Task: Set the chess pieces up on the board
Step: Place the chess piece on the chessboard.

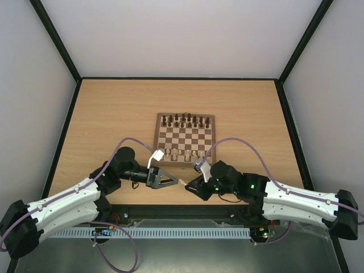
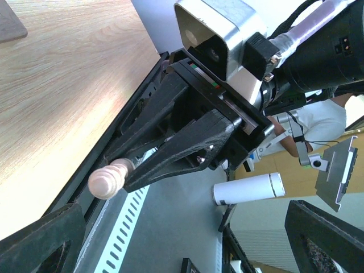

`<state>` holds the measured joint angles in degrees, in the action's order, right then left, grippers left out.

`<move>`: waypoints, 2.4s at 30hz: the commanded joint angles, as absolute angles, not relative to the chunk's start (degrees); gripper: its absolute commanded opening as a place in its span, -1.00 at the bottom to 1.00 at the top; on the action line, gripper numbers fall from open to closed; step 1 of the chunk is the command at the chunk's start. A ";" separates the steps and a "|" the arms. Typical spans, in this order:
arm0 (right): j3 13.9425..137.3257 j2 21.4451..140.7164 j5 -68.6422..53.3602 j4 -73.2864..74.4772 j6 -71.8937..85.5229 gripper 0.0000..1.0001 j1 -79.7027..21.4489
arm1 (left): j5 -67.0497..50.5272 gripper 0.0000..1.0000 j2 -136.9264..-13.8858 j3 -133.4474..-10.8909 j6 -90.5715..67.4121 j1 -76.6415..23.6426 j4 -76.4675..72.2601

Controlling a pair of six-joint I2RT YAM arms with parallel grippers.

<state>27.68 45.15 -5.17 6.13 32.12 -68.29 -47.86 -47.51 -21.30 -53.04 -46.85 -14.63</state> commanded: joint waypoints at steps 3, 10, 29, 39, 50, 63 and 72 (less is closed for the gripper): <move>30.07 42.29 -10.73 6.94 30.73 -0.70 -68.72 | -49.05 0.98 -46.06 -20.94 -52.53 -46.30 -12.57; 31.34 43.19 -14.37 7.11 29.68 -0.69 -68.71 | -49.16 0.98 -45.90 -20.15 -53.50 -46.27 -13.41; 35.48 46.45 -23.85 8.04 26.63 -0.69 -68.73 | -57.61 0.98 -42.15 -17.81 -58.21 -46.36 -11.56; 36.97 48.82 -23.60 7.96 26.03 -0.69 -68.73 | -57.49 0.72 -41.73 -17.83 -58.20 -46.35 -10.69; 37.64 51.36 -23.15 8.14 25.66 -0.69 -68.73 | -57.37 0.29 -42.45 -17.97 -56.71 -46.40 -8.19; 37.79 53.13 -22.94 8.61 25.49 -0.69 -68.73 | -56.58 -0.11 -43.79 -18.77 -54.67 -46.41 -4.92; 37.83 53.99 -22.87 8.62 25.47 -0.69 -68.73 | -56.22 -0.31 -44.03 -18.71 -54.49 -46.38 -4.58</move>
